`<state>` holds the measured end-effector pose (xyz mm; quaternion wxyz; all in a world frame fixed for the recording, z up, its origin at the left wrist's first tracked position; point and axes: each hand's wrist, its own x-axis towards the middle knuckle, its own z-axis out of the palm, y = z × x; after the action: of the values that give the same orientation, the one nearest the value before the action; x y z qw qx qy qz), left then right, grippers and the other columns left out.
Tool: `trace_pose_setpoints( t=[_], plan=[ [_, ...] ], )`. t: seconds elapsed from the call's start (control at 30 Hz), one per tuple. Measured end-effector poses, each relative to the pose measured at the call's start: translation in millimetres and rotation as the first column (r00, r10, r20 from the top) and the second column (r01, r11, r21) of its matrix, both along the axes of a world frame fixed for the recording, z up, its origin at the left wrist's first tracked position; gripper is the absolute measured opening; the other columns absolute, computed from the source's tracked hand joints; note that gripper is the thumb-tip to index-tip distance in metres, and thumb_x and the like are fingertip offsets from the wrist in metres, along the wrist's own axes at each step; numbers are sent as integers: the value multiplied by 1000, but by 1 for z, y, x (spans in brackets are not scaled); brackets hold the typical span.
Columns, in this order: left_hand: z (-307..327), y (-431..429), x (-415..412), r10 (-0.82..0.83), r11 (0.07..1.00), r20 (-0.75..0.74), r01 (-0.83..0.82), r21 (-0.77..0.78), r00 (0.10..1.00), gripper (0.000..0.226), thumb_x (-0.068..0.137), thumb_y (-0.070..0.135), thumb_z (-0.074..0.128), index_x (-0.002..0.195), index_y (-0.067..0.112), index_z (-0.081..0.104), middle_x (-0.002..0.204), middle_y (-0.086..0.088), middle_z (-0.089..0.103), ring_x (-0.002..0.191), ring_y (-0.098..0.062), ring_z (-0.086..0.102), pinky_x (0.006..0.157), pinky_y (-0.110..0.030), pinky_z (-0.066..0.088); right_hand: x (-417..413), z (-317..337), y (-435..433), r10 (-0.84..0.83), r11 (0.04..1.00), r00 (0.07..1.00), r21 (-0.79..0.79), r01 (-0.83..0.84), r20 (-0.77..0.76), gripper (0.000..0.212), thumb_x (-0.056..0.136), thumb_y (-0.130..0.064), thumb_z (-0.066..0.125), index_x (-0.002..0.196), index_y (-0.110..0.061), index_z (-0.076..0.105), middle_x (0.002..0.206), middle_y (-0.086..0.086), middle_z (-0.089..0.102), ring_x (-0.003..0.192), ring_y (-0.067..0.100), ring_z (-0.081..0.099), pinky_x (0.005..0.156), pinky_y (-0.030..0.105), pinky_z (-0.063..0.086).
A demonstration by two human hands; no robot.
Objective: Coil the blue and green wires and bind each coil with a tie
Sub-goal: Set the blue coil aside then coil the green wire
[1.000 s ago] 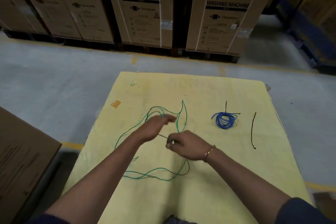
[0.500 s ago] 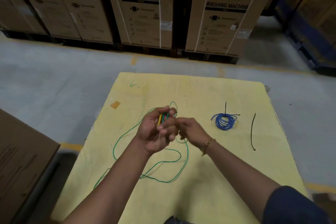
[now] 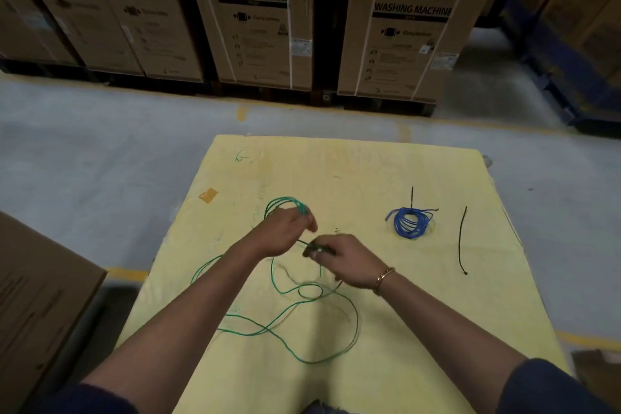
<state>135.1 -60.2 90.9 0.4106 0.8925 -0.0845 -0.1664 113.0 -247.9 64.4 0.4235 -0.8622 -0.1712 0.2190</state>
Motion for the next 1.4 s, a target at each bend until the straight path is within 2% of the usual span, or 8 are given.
trace_pose_setpoints(
  t=[0.13,0.23,0.43,0.7,0.87,1.1,1.23,1.4],
  plan=[
    [3,1,-12,-59,986,-150,81,144,987,36,101,16,36,86,7,67,64,-10,53,49,-13,54,62,-40,45,24,24,-20,8,1000,991,-23,-6,134,10,92,-23,69,95,-19,77,67,-3,62,60,4,48,61,25,40],
    [8,2,-20,-49,970,-462,-67,-233,886,38,103,17,35,80,4,62,50,-2,29,35,-13,24,81,-53,58,39,38,-37,-80,993,992,100,70,100,7,89,-21,74,91,-15,78,77,6,73,69,6,59,66,27,48],
    [12,-16,-32,-625,265,-519,-467,-843,583,23,99,27,53,94,7,62,38,3,29,29,-9,25,75,-51,61,42,33,-30,-234,925,972,309,223,-1,18,86,-23,78,85,-5,74,71,9,68,66,6,57,63,21,45],
    [36,-41,-21,-285,7,-476,-494,-869,832,24,99,24,46,86,10,61,43,3,40,31,-10,44,64,-31,56,2,7,-1,-257,892,938,317,323,-232,33,95,-31,59,68,-15,65,53,-5,49,47,10,36,43,19,28],
    [38,-20,7,119,373,-369,-386,-843,922,41,105,25,30,108,4,65,105,-18,76,111,-35,70,107,-52,46,-15,3,-4,-107,924,861,271,271,-498,39,102,-39,54,91,-7,72,54,-4,40,46,10,30,47,22,30],
    [10,-17,5,27,975,-22,-31,-219,999,45,96,37,32,115,16,67,121,2,73,120,-12,59,105,-31,35,-1,36,-11,-32,805,714,405,433,-700,14,99,-6,54,100,-9,67,64,0,57,74,20,72,75,31,58],
    [2,-10,-4,-149,976,134,124,178,980,38,109,20,31,102,11,67,84,-4,75,102,-25,64,105,-33,30,10,44,-26,-26,688,568,397,607,-823,17,93,1,48,94,-10,61,76,6,65,81,27,72,86,41,56],
    [-1,-1,-12,-230,913,203,139,384,952,50,107,40,24,103,16,68,97,-7,72,119,-27,56,111,-33,30,16,56,-33,-149,848,665,251,467,-732,21,97,-16,52,101,-9,72,58,-7,31,44,7,23,43,19,31]
  ],
)
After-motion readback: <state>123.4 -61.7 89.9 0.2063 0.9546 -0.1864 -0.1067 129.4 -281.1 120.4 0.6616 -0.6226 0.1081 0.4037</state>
